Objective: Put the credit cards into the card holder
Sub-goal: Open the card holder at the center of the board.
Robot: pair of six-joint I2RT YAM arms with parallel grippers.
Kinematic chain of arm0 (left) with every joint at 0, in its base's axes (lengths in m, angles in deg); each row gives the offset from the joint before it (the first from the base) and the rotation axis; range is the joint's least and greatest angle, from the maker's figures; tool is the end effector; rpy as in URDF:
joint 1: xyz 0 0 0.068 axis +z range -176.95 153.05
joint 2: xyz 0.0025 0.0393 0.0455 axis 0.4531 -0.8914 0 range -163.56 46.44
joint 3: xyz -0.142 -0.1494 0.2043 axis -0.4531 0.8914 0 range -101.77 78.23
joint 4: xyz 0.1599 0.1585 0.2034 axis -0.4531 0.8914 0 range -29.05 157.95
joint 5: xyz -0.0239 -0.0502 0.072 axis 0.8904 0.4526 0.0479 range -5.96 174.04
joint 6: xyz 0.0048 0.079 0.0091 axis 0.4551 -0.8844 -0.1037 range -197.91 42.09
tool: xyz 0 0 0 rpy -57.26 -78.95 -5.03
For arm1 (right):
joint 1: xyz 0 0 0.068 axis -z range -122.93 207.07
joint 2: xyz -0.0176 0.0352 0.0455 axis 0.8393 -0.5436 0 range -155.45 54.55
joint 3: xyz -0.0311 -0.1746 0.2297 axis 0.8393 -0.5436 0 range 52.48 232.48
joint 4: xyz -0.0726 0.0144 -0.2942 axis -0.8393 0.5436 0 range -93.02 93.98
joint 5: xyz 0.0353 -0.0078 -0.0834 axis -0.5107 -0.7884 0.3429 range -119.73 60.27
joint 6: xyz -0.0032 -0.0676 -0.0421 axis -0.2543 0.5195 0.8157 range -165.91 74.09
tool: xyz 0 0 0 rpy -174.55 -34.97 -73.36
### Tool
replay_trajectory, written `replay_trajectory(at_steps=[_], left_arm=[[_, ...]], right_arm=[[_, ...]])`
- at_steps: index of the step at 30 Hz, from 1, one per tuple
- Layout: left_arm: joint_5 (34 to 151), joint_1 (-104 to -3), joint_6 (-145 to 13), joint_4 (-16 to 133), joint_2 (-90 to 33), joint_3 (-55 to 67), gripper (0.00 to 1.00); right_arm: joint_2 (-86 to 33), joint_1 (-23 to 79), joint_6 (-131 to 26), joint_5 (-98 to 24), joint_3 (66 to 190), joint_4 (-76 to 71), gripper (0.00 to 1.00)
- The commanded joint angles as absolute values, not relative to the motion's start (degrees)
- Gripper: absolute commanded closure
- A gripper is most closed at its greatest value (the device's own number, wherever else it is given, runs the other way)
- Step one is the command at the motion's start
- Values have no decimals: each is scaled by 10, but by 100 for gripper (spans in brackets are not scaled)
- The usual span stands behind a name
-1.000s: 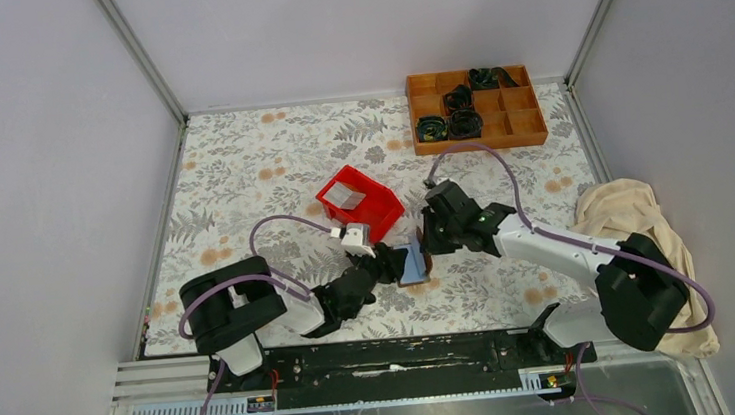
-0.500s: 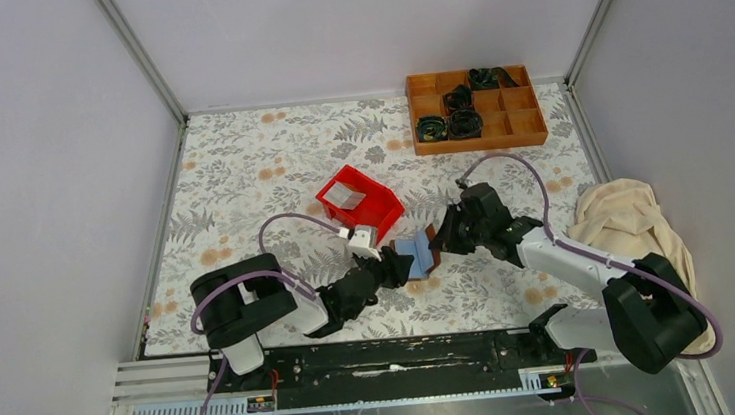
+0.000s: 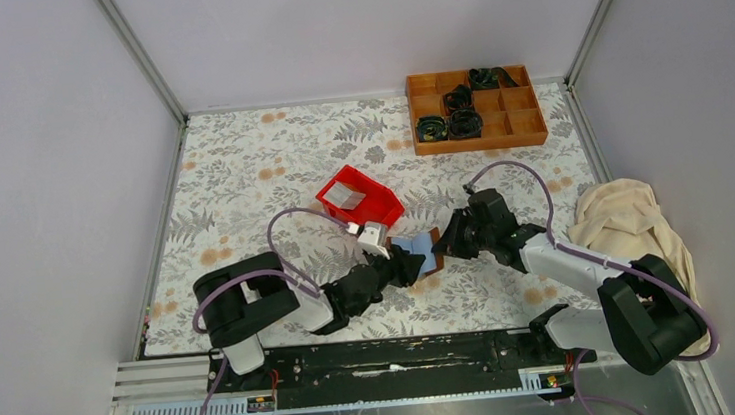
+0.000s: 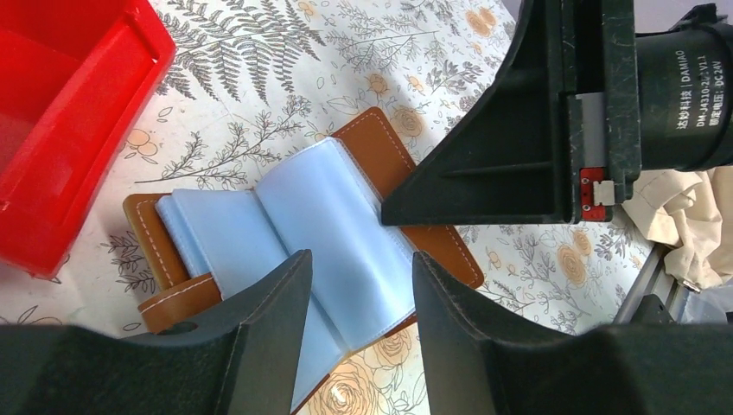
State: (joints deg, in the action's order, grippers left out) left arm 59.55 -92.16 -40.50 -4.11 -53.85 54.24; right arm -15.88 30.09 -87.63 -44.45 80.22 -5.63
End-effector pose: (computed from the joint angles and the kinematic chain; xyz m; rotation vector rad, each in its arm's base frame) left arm 0.1646 -0.2887 0.0975 0.1221 1.8390 -0.9164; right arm 0.2473 0.1454 0.1367 0.1655 2.4096 0.8901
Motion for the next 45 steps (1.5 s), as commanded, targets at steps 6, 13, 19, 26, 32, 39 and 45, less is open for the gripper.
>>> replay_trajectory(at_steps=[6, 13, 19, 26, 32, 39, 45], left_arm=[[600, -926, -400, -91, -603, 523, 47], [603, -926, -399, -89, -629, 501, 47], [609, -926, -398, -84, -645, 487, 47], [616, -926, -387, -55, -667, 469, 47], [617, -929, -383, -45, -673, 461, 47], [618, -939, -390, 2, -694, 424, 47], [604, -947, -389, 52, -709, 400, 48]], right_arm=[[-159, 315, -879, -447, 788, -75, 100], [-153, 330, -869, -420, 782, -56, 100], [-150, 339, -867, -391, 774, -46, 100], [-160, 340, -868, -359, 772, -35, 100], [-163, 340, -872, -326, 774, -19, 80], [-150, 341, -866, -291, 788, 17, 48], [-141, 341, -855, -267, 808, 41, 47]])
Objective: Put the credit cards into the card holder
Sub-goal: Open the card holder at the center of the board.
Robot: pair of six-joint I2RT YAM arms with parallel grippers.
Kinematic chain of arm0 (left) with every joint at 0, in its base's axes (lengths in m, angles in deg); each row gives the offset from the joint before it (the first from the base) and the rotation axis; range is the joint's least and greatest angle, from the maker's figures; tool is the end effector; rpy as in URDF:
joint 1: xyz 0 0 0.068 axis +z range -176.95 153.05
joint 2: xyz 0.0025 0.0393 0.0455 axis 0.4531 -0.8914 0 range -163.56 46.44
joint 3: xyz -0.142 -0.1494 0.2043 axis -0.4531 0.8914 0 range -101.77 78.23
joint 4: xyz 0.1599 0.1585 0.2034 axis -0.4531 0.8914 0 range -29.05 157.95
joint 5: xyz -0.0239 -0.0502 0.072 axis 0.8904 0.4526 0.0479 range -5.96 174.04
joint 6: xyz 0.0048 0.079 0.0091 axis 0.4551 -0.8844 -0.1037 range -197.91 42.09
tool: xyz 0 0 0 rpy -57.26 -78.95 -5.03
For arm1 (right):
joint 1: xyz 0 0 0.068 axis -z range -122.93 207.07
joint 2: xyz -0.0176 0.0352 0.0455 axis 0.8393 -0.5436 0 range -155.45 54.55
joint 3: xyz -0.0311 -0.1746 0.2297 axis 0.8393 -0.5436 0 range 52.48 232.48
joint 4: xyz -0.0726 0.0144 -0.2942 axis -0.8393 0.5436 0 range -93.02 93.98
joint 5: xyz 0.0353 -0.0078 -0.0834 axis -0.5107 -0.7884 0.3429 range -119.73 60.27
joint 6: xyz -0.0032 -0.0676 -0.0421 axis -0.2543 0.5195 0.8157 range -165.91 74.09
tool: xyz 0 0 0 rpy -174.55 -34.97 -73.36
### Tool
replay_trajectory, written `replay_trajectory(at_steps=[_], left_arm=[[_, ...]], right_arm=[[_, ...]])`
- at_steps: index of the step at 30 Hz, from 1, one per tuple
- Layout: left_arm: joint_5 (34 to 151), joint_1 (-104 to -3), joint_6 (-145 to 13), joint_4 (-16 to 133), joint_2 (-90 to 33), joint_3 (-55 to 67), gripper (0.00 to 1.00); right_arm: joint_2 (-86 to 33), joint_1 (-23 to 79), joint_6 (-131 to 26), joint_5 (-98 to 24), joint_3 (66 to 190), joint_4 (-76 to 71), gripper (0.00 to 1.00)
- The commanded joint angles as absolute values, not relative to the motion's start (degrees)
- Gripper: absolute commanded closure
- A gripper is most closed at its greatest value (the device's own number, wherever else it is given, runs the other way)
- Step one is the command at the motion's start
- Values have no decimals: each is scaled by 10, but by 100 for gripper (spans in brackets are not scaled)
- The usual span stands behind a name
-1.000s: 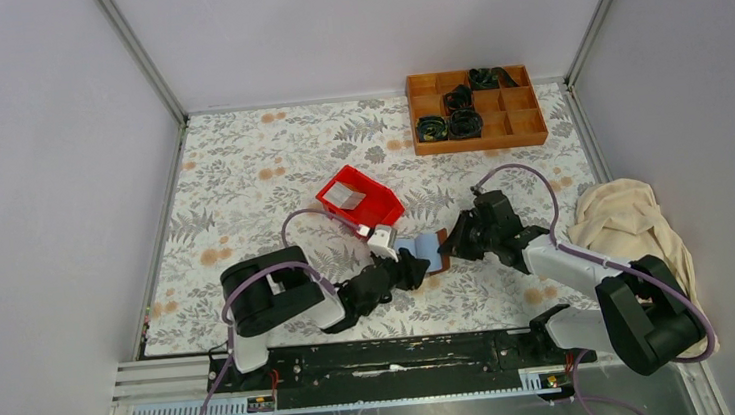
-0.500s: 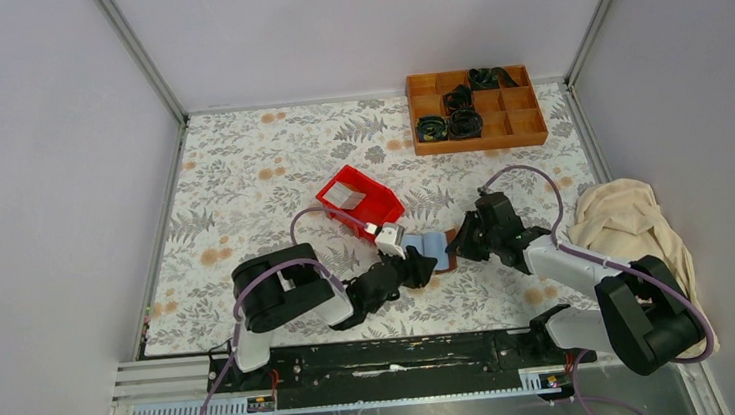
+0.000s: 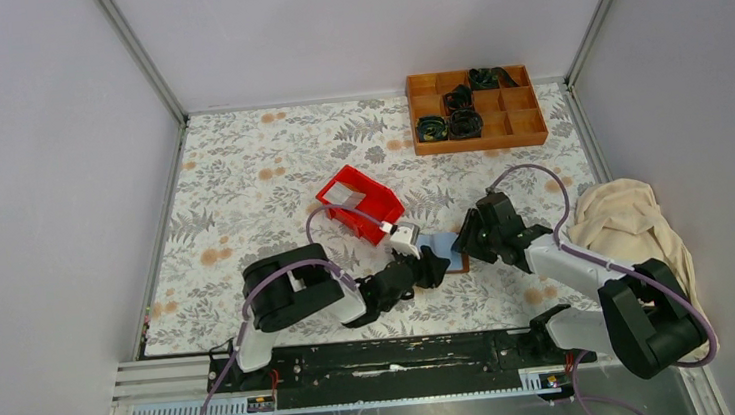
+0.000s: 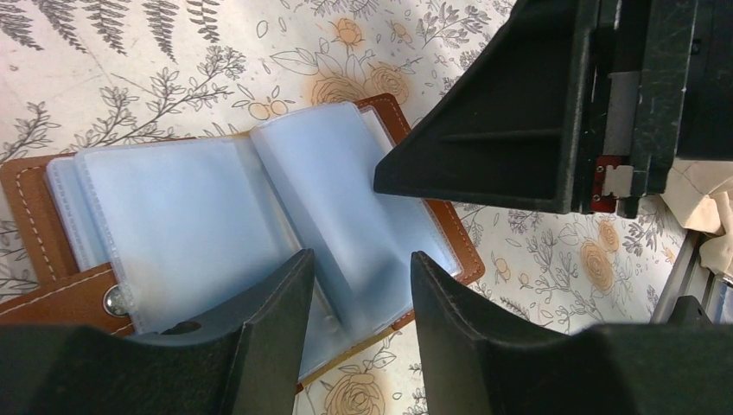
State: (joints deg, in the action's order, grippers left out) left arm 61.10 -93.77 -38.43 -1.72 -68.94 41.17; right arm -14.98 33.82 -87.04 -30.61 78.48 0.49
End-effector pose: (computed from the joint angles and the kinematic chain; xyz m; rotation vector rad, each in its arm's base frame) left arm 0.1782 -0.3484 0.0601 0.1652 1.9188 -0.9235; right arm 0.2474 0.1074 0.1175 0.3753 2.4339 0.5321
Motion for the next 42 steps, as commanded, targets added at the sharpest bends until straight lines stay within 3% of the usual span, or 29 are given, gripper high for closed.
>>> replay_trajectory(at_steps=[1, 16, 24, 29, 33, 42], left_arm=[[601, -949, -389, 62, -711, 394, 48], [583, -962, -390, 224, -751, 309, 49], [585, -963, -384, 247, -761, 302, 49], [588, -963, -384, 246, -764, 301, 49], [589, -964, -386, 245, -764, 301, 49], [589, -965, -391, 242, -760, 308, 49]], right_arm=[[-143, 340, -853, -263, 811, 46, 47], [-101, 341, -796, -185, 878, 128, 45], [-110, 340, -771, -208, 900, 121, 45], [-134, 339, -771, -252, 904, 95, 58], [-164, 339, -780, -285, 898, 62, 77], [-237, 339, -809, -361, 869, -26, 85]])
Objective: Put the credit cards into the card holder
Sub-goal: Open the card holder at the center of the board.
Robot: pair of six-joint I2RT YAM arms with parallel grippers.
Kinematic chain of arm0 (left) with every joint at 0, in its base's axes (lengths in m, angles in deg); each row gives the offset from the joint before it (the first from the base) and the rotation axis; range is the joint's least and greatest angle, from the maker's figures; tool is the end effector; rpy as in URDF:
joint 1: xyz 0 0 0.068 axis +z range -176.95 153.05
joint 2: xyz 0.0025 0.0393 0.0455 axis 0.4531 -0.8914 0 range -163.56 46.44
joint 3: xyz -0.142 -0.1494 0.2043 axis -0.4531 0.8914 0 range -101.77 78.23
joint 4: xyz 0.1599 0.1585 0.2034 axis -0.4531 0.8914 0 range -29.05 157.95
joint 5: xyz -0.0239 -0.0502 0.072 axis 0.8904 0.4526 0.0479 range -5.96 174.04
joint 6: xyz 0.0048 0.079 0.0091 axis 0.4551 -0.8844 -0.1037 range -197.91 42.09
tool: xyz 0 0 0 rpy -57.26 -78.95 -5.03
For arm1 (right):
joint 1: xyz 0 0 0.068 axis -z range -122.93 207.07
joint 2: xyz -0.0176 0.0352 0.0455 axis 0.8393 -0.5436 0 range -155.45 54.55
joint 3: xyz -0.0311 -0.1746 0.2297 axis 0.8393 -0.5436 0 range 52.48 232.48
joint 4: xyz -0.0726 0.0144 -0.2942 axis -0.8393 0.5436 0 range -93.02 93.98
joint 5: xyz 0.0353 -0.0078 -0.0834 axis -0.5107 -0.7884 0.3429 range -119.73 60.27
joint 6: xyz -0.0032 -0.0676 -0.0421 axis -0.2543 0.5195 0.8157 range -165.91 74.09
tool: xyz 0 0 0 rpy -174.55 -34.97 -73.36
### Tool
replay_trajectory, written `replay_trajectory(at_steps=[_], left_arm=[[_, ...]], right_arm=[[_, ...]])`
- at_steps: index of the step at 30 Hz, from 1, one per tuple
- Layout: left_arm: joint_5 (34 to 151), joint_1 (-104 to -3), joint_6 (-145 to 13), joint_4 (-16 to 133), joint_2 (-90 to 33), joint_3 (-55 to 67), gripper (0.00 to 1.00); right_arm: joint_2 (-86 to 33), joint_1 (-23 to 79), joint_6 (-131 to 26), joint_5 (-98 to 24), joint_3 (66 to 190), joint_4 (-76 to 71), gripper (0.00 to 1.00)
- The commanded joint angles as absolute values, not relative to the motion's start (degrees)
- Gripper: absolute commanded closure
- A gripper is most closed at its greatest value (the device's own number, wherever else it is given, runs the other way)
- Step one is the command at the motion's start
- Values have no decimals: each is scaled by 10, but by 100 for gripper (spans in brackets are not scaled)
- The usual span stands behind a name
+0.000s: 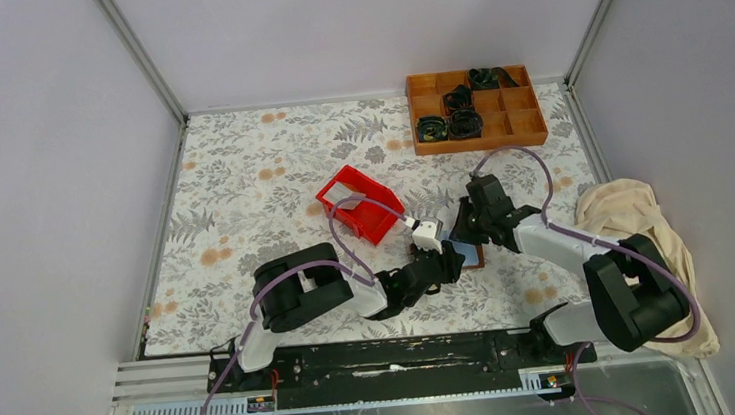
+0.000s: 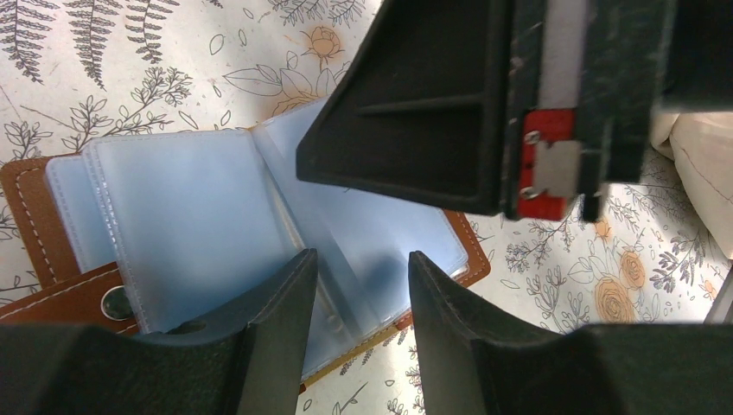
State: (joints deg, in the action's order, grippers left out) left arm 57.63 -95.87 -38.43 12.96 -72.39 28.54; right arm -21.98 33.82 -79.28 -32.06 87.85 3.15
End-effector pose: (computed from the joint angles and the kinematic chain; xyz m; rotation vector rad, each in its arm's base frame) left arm 0.1872 -0.4010 0.0626 0.1935 1.9795 -0.8221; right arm 0.2822 0.1242 0.1376 0.1973 2.4505 0.4992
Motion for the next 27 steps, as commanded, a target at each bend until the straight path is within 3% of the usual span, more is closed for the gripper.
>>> replay_trajectory(at_steps=[1, 13, 27], left_arm=[[588, -964, -391, 240, -759, 310, 49], [553, -964, -380, 218, -699, 366, 45], [531, -950, -362, 186, -675, 418, 44]], right_arm=[[-242, 339, -812, -362, 864, -30, 86], [-230, 340, -847, -254, 803, -27, 90], [-260, 340, -852, -268, 792, -48, 90]])
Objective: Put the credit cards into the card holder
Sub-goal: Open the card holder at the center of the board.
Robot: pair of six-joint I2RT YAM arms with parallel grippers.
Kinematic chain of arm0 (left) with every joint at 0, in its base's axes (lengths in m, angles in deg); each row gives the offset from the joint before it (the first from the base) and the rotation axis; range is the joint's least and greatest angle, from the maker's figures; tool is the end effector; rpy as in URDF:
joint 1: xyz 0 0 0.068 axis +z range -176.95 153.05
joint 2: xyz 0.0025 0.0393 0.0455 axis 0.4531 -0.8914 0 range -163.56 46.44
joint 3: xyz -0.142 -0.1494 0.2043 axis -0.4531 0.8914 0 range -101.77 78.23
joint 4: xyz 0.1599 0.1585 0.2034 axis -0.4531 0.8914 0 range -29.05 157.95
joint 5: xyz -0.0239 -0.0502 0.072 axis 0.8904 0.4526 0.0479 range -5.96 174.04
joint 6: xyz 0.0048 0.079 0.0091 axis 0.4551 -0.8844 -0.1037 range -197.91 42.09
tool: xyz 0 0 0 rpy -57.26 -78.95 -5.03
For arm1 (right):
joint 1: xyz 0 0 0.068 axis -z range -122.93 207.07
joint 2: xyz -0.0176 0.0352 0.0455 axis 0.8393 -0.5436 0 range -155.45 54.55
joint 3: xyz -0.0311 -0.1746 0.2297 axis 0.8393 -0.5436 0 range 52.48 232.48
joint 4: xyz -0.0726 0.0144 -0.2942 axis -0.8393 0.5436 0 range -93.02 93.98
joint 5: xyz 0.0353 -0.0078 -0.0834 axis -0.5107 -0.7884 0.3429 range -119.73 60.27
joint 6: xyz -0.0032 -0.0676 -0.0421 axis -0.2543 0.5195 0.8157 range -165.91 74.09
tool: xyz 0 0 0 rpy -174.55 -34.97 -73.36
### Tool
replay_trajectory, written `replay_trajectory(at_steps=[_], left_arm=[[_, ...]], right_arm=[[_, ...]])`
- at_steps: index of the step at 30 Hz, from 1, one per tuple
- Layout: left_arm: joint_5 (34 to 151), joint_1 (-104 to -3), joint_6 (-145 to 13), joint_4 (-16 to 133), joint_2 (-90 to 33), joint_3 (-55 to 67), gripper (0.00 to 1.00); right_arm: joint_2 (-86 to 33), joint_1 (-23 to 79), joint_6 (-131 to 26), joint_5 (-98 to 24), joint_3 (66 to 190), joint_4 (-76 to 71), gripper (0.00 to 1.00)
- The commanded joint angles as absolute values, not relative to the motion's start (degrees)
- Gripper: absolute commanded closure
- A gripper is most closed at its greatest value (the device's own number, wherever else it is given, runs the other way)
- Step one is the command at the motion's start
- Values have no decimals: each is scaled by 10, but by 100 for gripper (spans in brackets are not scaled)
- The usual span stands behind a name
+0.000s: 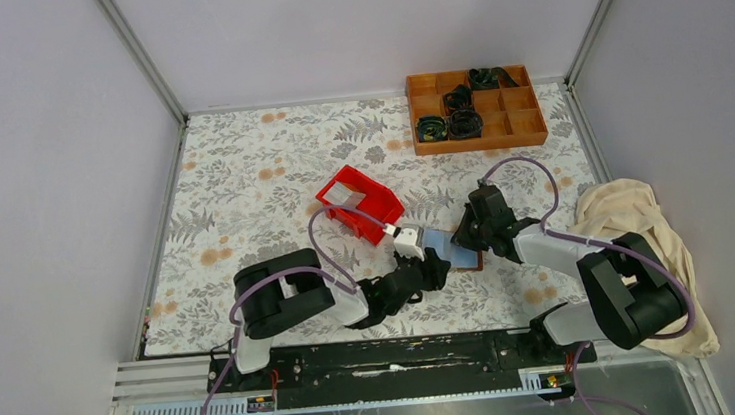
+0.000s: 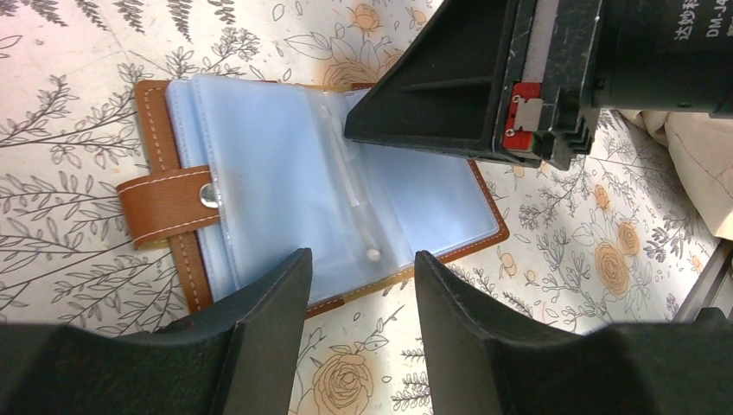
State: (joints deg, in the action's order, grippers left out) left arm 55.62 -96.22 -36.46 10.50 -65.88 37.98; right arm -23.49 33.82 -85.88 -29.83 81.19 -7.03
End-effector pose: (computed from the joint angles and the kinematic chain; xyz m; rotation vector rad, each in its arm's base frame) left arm 0.1714 -0.3609 0.0680 0.1438 1.9827 -0.8131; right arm 0.2719 0.1169 0.1075 0.3520 2.4016 0.5245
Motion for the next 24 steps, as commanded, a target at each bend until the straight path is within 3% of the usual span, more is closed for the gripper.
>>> replay_trajectory(at_steps=[1, 24], left_arm=[[532, -949, -362, 184, -675, 420, 44], [558, -928, -318, 141, -653, 468, 43]], right_arm=[[-261, 340, -852, -269, 792, -48, 90], [-236, 328, -852, -302, 781, -57, 89]])
